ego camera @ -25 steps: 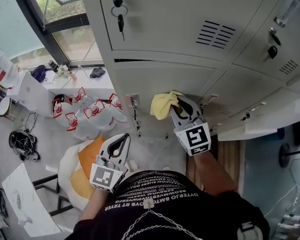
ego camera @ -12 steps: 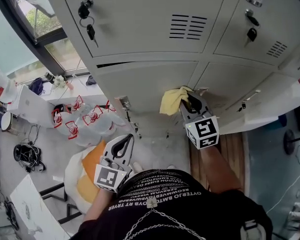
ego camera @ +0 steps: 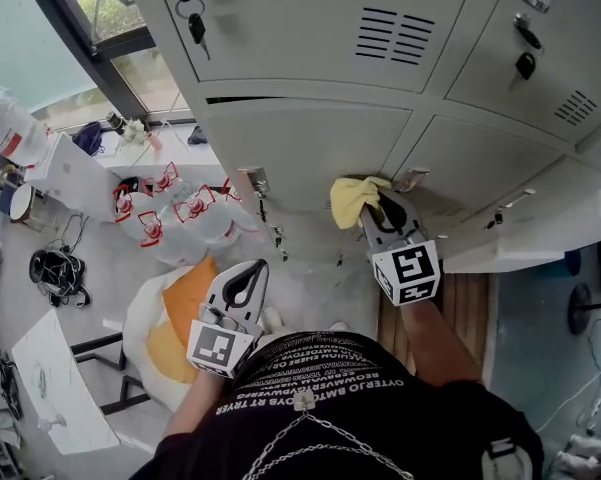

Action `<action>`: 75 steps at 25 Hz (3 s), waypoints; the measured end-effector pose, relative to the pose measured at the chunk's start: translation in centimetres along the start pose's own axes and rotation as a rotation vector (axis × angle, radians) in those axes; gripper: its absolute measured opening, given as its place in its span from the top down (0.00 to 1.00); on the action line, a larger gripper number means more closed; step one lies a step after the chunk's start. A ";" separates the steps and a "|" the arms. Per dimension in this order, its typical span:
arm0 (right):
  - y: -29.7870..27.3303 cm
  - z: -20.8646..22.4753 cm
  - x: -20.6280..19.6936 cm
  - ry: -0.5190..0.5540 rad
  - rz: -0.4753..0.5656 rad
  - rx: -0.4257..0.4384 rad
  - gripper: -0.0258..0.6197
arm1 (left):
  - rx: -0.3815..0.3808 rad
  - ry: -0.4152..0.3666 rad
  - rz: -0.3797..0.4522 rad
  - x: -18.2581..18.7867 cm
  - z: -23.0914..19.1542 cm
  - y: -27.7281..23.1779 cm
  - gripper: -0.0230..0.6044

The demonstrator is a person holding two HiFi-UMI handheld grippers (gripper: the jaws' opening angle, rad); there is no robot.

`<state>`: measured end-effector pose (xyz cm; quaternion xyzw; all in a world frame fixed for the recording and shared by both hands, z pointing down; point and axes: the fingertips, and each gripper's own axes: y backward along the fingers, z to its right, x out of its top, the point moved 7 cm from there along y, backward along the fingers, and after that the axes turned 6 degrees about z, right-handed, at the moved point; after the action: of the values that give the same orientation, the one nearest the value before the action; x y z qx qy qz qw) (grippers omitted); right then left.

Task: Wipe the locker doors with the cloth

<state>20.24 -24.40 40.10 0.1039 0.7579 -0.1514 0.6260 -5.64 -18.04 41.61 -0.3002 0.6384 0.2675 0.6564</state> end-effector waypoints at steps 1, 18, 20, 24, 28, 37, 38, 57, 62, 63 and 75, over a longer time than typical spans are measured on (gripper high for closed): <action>-0.3 -0.7 -0.3 -0.003 -0.001 0.029 0.85 | 0.012 -0.001 0.000 -0.1 0.2 0.3 0.96; -9.3 -9.8 -1.1 0.043 0.010 0.225 0.85 | 0.172 -0.013 -0.056 0.1 -2.6 5.1 0.96; -9.4 -10.0 -1.1 0.045 0.004 0.217 0.85 | 0.138 -0.019 -0.042 0.2 -3.0 4.7 0.96; -9.0 -9.4 -1.3 0.044 -0.013 0.187 0.85 | 0.070 -0.017 -0.047 0.1 -3.5 3.3 0.96; -7.7 -7.6 -2.1 0.041 -0.042 0.129 0.85 | -0.014 -0.014 -0.031 0.0 -3.4 1.5 0.96; -4.0 -2.2 -4.0 0.019 -0.097 -0.012 0.85 | -0.157 -0.028 -0.043 -0.1 -1.7 -2.1 0.96; -3.7 -1.6 -4.2 0.021 -0.103 -0.025 0.85 | -0.166 -0.031 -0.039 0.1 -1.4 -2.4 0.96; -1.9 -2.0 -6.5 0.019 -0.080 0.206 0.85 | 0.036 -0.007 -0.089 -1.9 6.0 -0.2 0.96; -5.7 -5.9 -7.1 0.025 -0.075 0.318 0.85 | 0.185 0.004 -0.140 -2.2 6.0 3.6 0.96; -6.4 -6.6 -7.1 0.031 -0.068 0.322 0.85 | 0.207 -0.002 -0.140 -2.2 5.8 4.3 0.96; -11.3 -12.5 -7.8 0.079 -0.120 0.280 0.85 | 0.273 -0.009 -0.126 -1.4 1.0 10.2 0.96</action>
<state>6.31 -30.19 50.99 0.1505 0.7581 -0.2888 0.5650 -12.52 -10.30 42.47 -0.2464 0.6456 0.1378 0.7095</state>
